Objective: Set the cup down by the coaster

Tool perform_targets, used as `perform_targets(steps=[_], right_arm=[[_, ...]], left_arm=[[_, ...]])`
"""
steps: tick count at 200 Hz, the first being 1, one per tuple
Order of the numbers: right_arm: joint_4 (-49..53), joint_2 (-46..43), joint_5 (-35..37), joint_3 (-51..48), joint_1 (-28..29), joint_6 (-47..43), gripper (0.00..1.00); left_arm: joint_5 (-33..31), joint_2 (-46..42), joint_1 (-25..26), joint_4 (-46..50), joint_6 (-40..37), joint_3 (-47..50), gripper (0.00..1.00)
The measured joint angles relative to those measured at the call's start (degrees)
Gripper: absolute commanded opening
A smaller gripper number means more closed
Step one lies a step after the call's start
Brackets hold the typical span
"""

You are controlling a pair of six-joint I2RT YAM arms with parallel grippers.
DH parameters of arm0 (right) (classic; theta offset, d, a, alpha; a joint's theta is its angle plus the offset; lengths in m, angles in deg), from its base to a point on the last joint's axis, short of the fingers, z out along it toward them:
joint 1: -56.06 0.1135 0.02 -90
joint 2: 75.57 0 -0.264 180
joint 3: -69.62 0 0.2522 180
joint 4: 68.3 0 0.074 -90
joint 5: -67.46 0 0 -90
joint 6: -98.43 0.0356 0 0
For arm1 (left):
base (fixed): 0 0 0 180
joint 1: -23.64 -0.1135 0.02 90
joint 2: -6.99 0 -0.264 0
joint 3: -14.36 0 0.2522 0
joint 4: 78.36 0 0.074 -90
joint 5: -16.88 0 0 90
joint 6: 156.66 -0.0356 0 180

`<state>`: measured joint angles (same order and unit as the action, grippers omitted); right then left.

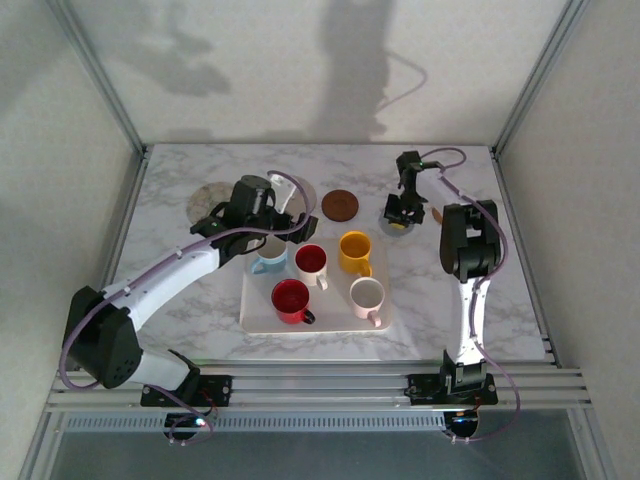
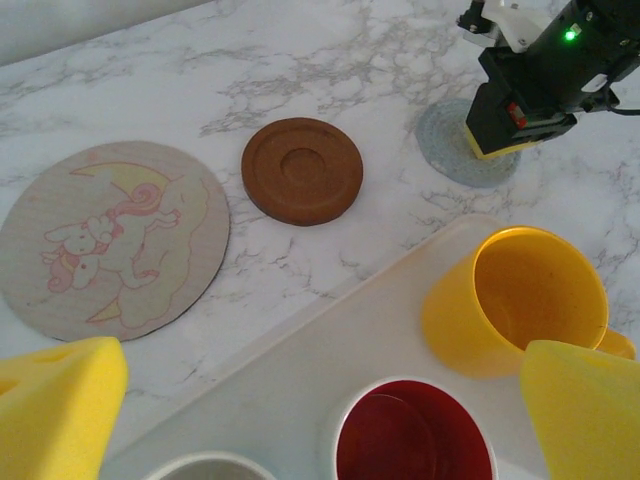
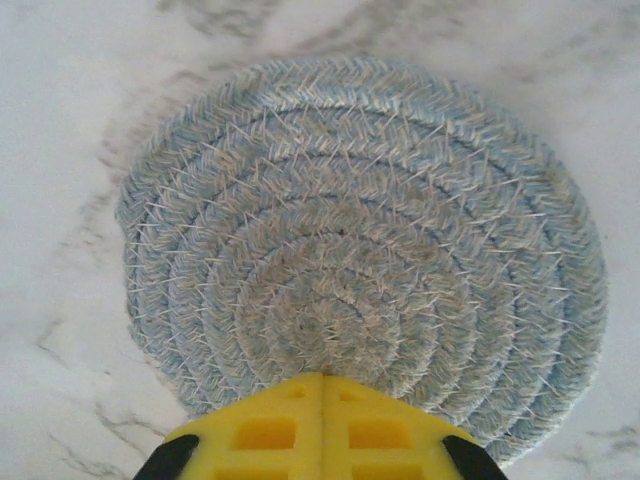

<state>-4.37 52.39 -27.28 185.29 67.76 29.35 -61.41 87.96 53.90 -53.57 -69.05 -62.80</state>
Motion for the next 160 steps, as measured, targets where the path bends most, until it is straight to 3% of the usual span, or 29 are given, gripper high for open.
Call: perform_targets(steps=[160], right_arm=[[5.0, 11.0, -3.0, 18.7, 2.5, 0.6, 0.00]], left_arm=[[-1.1, -3.1, -2.7, 1.7, 0.0, 2.6, 1.00]])
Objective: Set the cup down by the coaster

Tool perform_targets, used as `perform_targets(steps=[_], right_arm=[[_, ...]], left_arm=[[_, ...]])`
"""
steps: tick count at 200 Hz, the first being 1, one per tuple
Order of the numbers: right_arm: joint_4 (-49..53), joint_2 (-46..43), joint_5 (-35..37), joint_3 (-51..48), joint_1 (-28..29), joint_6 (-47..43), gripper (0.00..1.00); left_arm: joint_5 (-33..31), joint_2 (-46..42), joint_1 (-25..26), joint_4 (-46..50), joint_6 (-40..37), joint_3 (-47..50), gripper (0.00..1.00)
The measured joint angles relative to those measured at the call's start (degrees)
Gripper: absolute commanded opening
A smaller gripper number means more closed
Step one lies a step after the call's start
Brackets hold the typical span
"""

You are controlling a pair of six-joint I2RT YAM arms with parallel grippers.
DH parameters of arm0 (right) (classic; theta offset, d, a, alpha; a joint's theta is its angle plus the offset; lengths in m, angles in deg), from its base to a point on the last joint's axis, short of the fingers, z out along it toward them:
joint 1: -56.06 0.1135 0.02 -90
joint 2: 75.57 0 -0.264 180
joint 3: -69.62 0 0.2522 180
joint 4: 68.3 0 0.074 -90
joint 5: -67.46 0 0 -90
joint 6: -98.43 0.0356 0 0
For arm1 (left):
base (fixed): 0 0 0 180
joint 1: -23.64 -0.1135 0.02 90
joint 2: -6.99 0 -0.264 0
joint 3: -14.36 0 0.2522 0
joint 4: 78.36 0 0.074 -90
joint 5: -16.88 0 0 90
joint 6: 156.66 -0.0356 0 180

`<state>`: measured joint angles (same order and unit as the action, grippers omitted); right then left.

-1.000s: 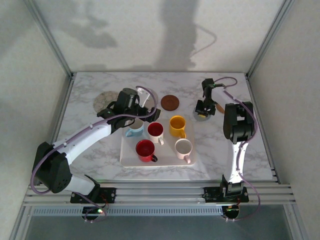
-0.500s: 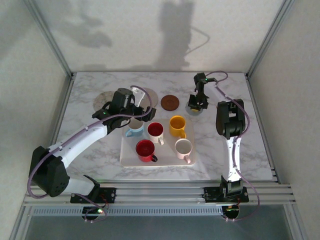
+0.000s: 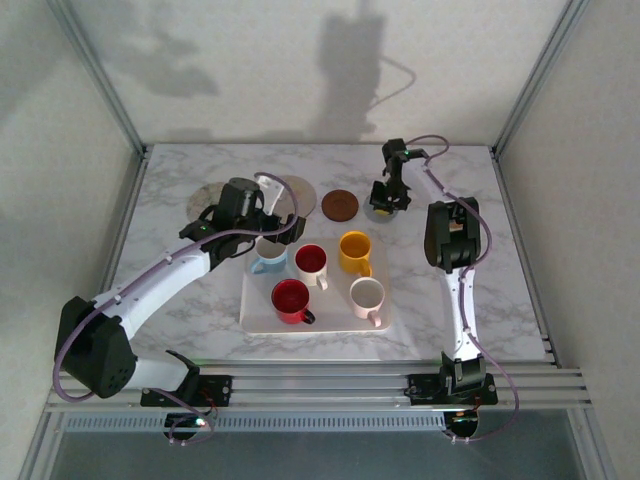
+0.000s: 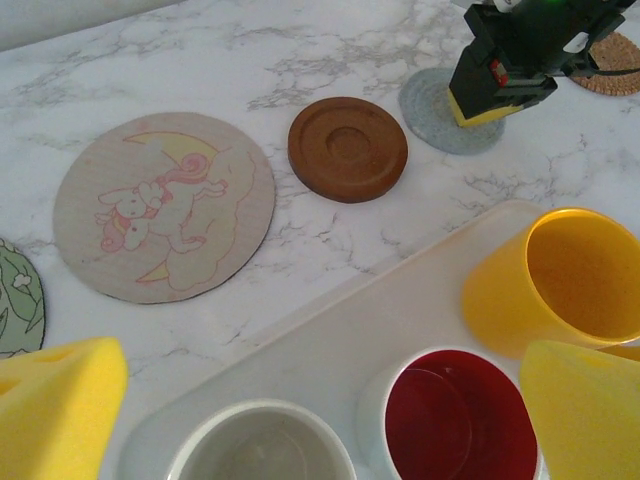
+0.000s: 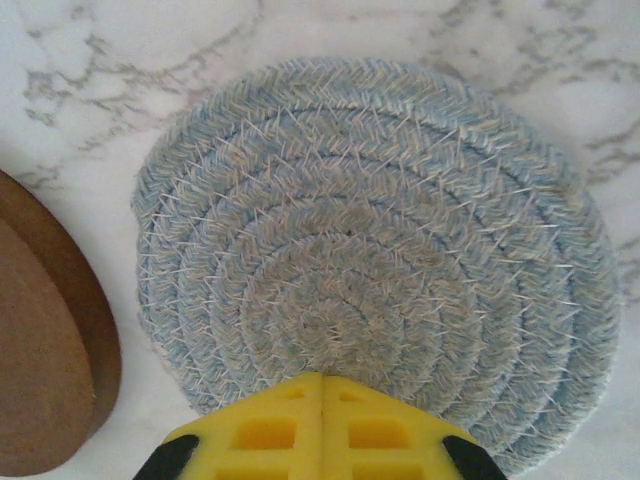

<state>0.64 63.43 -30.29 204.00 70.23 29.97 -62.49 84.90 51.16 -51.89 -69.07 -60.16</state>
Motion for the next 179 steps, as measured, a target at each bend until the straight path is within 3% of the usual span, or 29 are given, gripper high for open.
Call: perform_targets(steps=[179], right_arm=[[0.8, 1.0, 3.5, 1.9, 1.1, 0.1, 0.00]], left_arm=[[-0.2, -1.5, -0.4, 0.4, 1.1, 0.9, 1.00]])
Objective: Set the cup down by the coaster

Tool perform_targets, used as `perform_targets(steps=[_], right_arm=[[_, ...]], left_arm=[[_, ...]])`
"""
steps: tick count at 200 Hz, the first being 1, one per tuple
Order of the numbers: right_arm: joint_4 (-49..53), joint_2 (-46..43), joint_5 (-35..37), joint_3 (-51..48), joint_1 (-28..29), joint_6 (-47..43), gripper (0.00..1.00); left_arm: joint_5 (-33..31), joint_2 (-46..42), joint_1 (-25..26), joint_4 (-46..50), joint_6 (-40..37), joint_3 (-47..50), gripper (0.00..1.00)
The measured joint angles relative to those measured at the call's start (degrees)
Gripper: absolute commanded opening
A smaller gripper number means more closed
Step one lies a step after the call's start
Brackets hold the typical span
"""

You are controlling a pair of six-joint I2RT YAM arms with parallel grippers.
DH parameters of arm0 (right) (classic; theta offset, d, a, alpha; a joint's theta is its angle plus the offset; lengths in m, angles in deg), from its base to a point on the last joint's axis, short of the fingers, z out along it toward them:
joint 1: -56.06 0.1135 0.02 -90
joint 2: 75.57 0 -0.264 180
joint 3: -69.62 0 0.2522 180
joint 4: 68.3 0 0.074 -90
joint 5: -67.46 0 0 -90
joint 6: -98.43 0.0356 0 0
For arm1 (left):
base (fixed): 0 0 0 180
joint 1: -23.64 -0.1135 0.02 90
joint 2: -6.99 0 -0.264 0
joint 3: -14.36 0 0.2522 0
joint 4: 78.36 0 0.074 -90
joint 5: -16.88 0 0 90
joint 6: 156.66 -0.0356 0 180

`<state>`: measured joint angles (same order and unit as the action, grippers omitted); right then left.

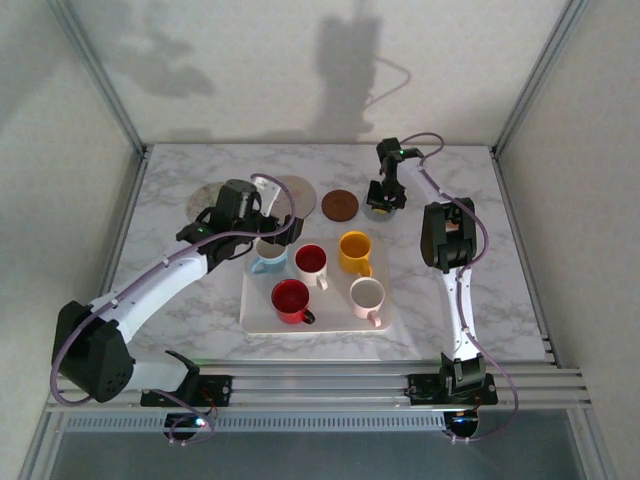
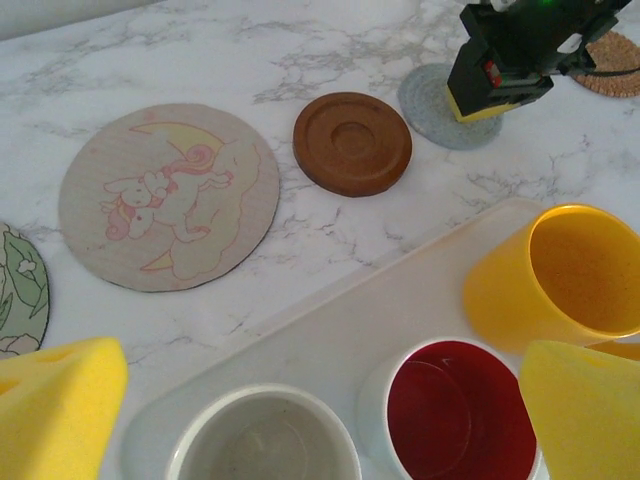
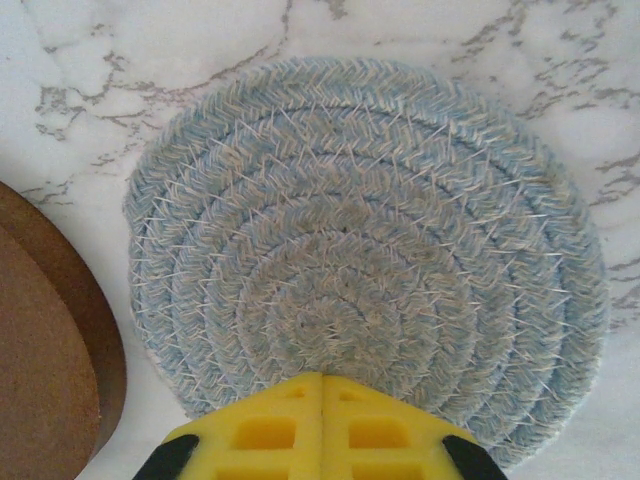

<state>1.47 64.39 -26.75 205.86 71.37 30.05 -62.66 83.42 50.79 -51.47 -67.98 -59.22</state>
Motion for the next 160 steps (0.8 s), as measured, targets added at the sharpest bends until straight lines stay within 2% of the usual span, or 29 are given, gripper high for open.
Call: perform_targets(steps=[92, 160], right_arm=[[3.5, -0.5, -0.2, 3.3, 0.0, -1.8, 0.00], [4.9, -9.7, -0.3, 2.7, -0.9, -4.0, 0.00]], left_arm=[[-1.6, -1.4, 0.3, 0.0, 1.3, -0.1, 1.00], [-2.6, -2.1, 2.5, -0.9, 1.3, -4.5, 1.00]])
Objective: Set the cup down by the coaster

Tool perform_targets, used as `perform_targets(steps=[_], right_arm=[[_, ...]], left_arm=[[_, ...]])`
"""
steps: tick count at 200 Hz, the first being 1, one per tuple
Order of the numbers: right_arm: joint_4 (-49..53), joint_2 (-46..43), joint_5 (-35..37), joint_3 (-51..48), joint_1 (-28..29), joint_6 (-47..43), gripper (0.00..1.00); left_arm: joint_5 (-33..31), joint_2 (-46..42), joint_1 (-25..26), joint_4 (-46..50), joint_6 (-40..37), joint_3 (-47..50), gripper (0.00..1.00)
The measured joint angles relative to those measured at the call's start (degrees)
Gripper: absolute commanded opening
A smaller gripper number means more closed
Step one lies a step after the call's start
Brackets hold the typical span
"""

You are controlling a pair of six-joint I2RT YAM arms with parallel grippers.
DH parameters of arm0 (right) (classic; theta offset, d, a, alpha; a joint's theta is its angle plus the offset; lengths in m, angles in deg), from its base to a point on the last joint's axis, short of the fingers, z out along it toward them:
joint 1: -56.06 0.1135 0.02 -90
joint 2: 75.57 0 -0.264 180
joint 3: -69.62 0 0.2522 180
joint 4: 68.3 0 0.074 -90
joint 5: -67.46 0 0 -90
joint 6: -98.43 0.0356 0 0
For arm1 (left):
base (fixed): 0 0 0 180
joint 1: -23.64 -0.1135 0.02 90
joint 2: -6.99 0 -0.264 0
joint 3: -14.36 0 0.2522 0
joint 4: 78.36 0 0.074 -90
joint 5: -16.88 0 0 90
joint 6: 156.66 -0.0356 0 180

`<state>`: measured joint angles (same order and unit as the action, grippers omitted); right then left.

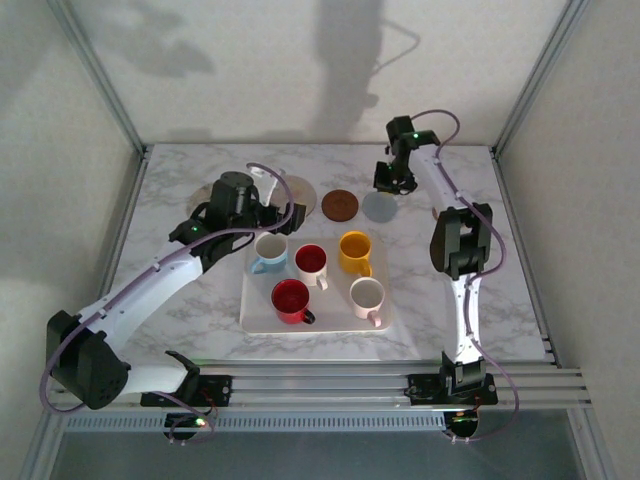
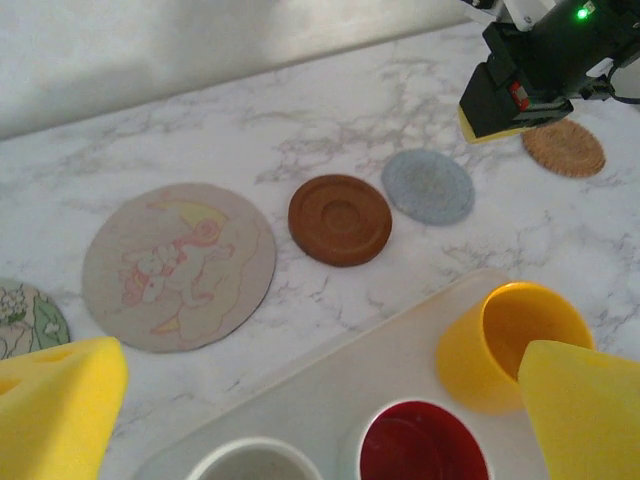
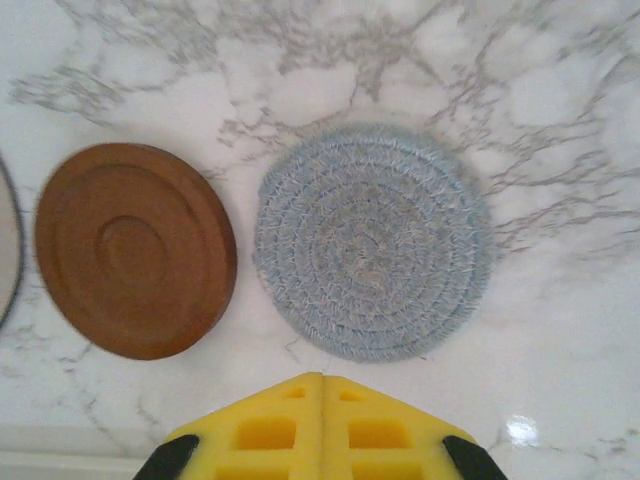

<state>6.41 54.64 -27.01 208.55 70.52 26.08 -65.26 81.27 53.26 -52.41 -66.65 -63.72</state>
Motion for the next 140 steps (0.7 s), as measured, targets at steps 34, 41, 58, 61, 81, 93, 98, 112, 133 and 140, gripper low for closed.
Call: perform_targets(steps=[34, 41, 58, 61, 81, 93, 98, 112, 133, 140], right_arm=[[0.0, -5.3, 0.4, -2.7, -2.1, -0.4, 0.00], [0.0, -6.1, 0.4, -3.4, -2.8, -0.4, 0.00], [-0.1, -7.6, 0.6, -5.3, -4.3, -0.5, 0.00], [-0.1, -7.8, 0.7, -5.7, -4.6, -0.5, 0.00], [-0.1, -8.5, 1.7, -8.1, -6.5, -0.5, 0.00], [-0.2, -8.6, 1.9, -9.6, -7.6, -0.5, 0.00], [-0.3, -8.6, 2.1, -10.2, -8.1, -0.5, 0.00], [-0.3, -8.8, 2.5, -11.7, -9.3, -0.5, 0.00], [-0.6, -8.9, 3.4, -13.2, -11.3, -0.1, 0.00], [-1.2, -8.9, 3.7, -13.9, -12.1, 0.2, 0.00]], left_arm=[[0.1, 1.3, 1.5, -1.4, 0.0, -1.6, 1.00], [0.1, 2.2, 1.8, -1.7, 0.0, -2.2, 1.00], [0.3, 4.6, 2.4, -2.1, 0.0, -3.6, 1.00], [0.4, 5.2, 2.6, -2.2, 0.0, -3.8, 1.00], [1.2, 7.8, 3.3, -2.6, 0.0, -4.9, 1.00], [1.7, 9.1, 3.7, -3.0, 0.0, -5.4, 1.00], [2.0, 9.6, 4.0, -3.2, 0.0, -5.6, 1.00], [2.8, 11.1, 4.5, -3.5, 0.0, -6.3, 1.00], [3.5, 13.2, 5.4, -3.8, 0.0, -7.0, 1.00], [3.6, 13.8, 5.6, -3.8, 0.0, -7.3, 1.00]])
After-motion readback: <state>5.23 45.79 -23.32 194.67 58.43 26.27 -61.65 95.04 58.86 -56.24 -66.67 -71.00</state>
